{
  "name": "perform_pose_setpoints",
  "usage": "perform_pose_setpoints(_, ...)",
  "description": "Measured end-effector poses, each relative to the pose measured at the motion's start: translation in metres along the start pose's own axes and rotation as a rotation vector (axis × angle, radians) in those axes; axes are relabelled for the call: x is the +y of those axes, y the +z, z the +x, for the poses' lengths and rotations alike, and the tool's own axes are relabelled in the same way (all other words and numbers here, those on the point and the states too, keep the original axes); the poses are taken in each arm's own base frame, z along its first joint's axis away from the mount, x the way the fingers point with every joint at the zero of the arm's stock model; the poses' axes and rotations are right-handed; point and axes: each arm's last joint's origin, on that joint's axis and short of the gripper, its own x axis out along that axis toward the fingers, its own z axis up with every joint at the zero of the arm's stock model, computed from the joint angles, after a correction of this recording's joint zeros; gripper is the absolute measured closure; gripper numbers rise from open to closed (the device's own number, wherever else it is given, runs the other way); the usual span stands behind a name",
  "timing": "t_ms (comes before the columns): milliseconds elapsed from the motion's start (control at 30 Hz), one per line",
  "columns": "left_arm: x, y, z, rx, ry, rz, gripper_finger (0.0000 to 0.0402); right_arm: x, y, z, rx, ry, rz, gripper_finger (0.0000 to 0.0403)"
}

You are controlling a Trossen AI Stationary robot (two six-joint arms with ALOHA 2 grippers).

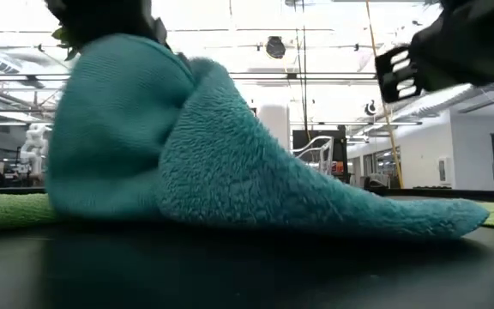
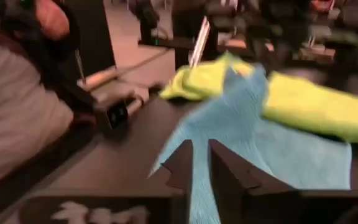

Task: Fold microfiber towels
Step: Fold the blue microfiber cloth

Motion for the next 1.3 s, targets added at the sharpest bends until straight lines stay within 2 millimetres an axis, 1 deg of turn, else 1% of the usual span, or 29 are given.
perform_pose_setpoints(133,0.011,0.009,-0.007,-0.029,0.012,-0.006,0.0396,0.008,0.002,0.002,0.0,-0.032,0.011,0.0293)
perform_pose_setpoints(267,0.021,0.019,-0.02,-0.075,0.047,-0.009,0.0398,0.012,0.001,0.012,0.018,-0.019,0.031,0.0242)
perform_pose_setpoints(367,0.026,0.024,-0.029,-0.104,0.049,-0.024,0.0397,0.014,-0.001,0.028,0.037,-0.016,0.037,0.0214)
perform_pose_setpoints(467,0.028,0.028,-0.034,-0.128,0.06,-0.027,0.0398,0.015,-0.009,0.045,0.082,-0.017,0.034,0.0198)
perform_pose_setpoints(600,0.032,0.03,-0.035,-0.136,0.068,-0.042,0.0395,0.016,-0.016,0.067,0.113,-0.018,0.032,0.0189)
perform_pose_setpoints(700,0.032,0.029,-0.035,-0.133,0.069,-0.041,0.0398,0.016,-0.023,0.078,0.138,-0.02,0.03,0.0188)
perform_pose_setpoints(833,0.033,0.03,-0.035,-0.14,0.069,-0.044,0.0395,0.017,-0.025,0.086,0.143,-0.022,0.048,0.0188)
perform_pose_setpoints(933,0.035,0.032,-0.035,-0.152,0.072,-0.051,0.0397,0.017,-0.025,0.087,0.145,-0.033,0.053,0.0188)
perform_pose_setpoints(1033,0.04,0.036,-0.034,-0.171,0.04,-0.058,0.0397,0.016,-0.024,0.088,0.143,-0.091,0.045,0.0188)
perform_pose_setpoints(1233,0.053,0.047,-0.047,-0.231,0.021,-0.067,0.0398,0.012,-0.029,0.086,0.181,-0.204,0.049,0.0188)
perform_pose_setpoints(1300,0.057,0.054,-0.052,-0.282,0.004,-0.076,0.0396,0.012,-0.03,0.086,0.188,-0.228,0.059,0.0188)
